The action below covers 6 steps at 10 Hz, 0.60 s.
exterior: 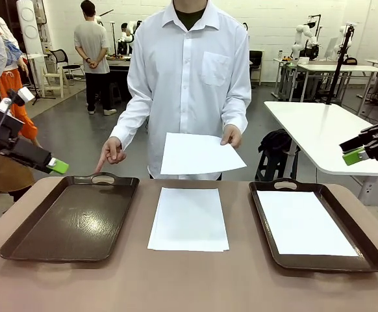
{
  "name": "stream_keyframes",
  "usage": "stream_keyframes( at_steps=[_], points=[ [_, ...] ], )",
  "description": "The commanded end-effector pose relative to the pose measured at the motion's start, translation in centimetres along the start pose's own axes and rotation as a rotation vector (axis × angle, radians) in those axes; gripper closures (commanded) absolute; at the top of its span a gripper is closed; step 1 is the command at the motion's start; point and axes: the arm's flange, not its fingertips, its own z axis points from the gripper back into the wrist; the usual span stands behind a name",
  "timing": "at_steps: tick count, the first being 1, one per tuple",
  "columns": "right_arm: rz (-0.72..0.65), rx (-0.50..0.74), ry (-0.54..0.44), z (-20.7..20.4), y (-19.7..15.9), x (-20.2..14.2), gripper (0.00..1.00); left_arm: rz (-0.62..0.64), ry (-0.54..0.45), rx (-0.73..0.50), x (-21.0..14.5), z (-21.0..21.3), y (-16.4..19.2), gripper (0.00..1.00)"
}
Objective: Sort the A4 documents.
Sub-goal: Receive the A4 Paper.
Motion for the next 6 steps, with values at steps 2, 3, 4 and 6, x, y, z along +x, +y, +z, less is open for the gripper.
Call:
stream_keyframes(
  at_steps=[2, 3, 4, 6],
  points=[
    [0.0, 0.006, 0.002, -0.2, 0.0, 0.0, 0.0, 0.192, -0.023, -0.109, 4.2, -4.9, 3.7, 0.0],
    [0.0, 0.006, 0.002, -0.2, 0.0, 0.0, 0.0, 0.229, -0.022, -0.115, 5.1, -7.1, 4.6, 0.0],
    [0.0, 0.006, 0.002, -0.2, 0.0, 0.0, 0.0, 0.301, -0.052, -0.166, 6.0, -9.5, 5.7, 0.0],
    [0.0, 0.006, 0.002, -0.2, 0.0, 0.0, 0.0, 0.461, -0.132, -0.24, 7.8, -13.2, 7.5, 0.0]
  ],
)
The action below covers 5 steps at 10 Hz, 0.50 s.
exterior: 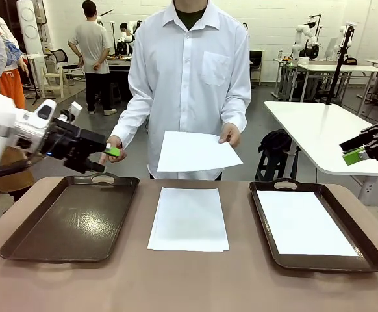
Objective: Sort the A4 documents.
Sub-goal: Receive the A4 Paper.
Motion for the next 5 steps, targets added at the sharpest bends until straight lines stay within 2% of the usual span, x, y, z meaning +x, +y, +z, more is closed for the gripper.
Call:
stream_keyframes(
  at_steps=[1, 5],
  points=[
    [-0.001, 0.006, 0.003, -0.2, 0.0, 0.0, 0.0, 0.059, -0.066, -0.032, 2.6, -2.4, 1.5, 0.0],
    [-0.001, 0.006, 0.003, -0.2, 0.0, 0.0, 0.0, 0.111, -0.132, -0.097, 5.2, -6.4, 2.1, 0.0]
  ],
)
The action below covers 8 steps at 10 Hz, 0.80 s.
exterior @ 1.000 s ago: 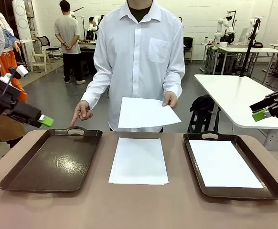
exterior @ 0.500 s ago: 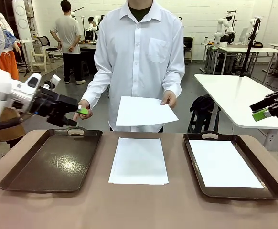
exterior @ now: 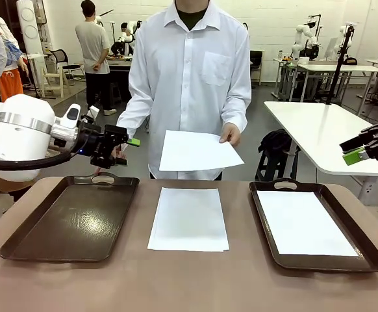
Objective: Sort the A4 documents.
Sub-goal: Receive the A4 Paper.
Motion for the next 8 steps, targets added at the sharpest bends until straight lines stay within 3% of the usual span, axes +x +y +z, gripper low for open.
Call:
stream_keyframes(
  at_steps=[1, 8],
  points=[
    [-0.001, 0.006, 0.003, -0.2, 0.0, 0.0, 0.0, 0.011, -0.029, -0.056, 0.9, -1.8, 0.0, 0.0],
    [-0.001, 0.006, 0.003, -0.2, 0.0, 0.0, 0.0, 0.046, 0.033, -0.232, 1.6, -6.7, -1.8, 0.0]
  ],
)
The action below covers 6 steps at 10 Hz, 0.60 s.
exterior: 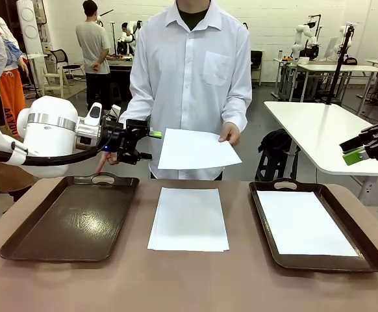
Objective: Sort the A4 documents.
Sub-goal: Receive the A4 Paper.
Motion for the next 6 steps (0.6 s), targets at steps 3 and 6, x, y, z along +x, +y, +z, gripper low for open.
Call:
stream_keyframes(
  at_steps=[3, 6],
  points=[
    [-0.001, 0.006, 0.003, -0.2, 0.0, 0.0, 0.0, 0.061, 0.012, -0.142, 0.5, -2.4, 0.5, 0.0],
    [-0.001, 0.006, 0.003, -0.2, 0.0, 0.0, 0.0, 0.075, 0.026, -0.177, 0.6, -3.6, 0.3, 0.0]
  ],
)
